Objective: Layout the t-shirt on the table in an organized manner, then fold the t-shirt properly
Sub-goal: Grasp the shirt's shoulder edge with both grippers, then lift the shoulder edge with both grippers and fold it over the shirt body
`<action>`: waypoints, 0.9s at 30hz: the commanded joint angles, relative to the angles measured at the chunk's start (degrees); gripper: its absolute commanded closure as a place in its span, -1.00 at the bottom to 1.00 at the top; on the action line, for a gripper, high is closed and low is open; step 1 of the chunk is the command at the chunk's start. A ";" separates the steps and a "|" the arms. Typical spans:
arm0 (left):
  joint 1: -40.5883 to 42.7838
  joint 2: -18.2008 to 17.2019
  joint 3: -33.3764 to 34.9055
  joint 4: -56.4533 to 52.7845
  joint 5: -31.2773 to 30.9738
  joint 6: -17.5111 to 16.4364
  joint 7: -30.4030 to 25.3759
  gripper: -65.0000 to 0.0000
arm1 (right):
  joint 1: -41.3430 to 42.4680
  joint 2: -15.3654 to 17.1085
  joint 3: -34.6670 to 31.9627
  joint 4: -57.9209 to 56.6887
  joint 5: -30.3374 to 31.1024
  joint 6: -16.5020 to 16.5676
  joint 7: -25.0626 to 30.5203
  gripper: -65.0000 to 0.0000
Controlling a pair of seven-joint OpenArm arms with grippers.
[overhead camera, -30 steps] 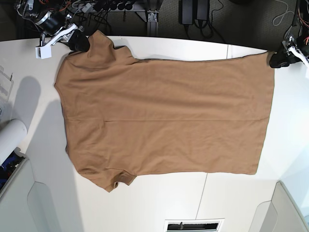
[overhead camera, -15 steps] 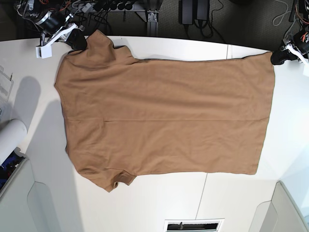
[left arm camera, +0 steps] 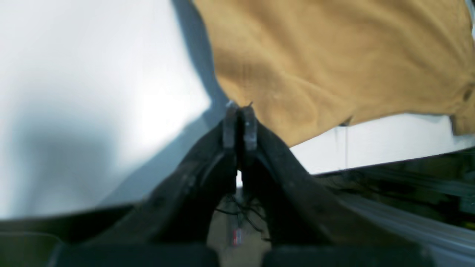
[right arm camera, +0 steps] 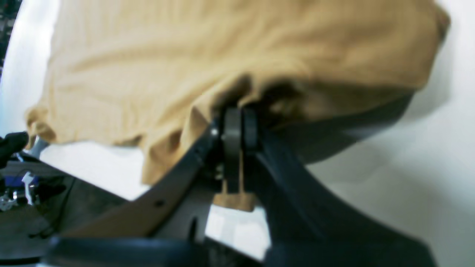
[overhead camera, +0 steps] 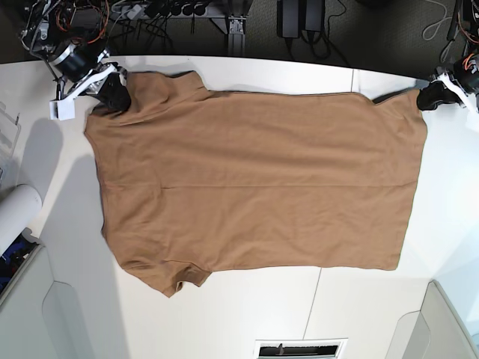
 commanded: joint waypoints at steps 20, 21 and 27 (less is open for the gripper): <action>-16.65 -1.27 4.92 -7.85 14.71 -0.38 -13.03 1.00 | 13.94 0.50 0.22 1.09 -6.43 0.39 1.64 1.00; -17.31 -1.25 5.81 -8.81 15.43 -0.38 -13.70 1.00 | 13.92 0.48 0.22 1.09 -6.64 0.39 1.68 1.00; -20.50 -1.05 9.70 -11.08 17.00 -0.38 -14.62 1.00 | 13.92 0.48 0.22 1.05 -8.57 0.39 4.15 1.00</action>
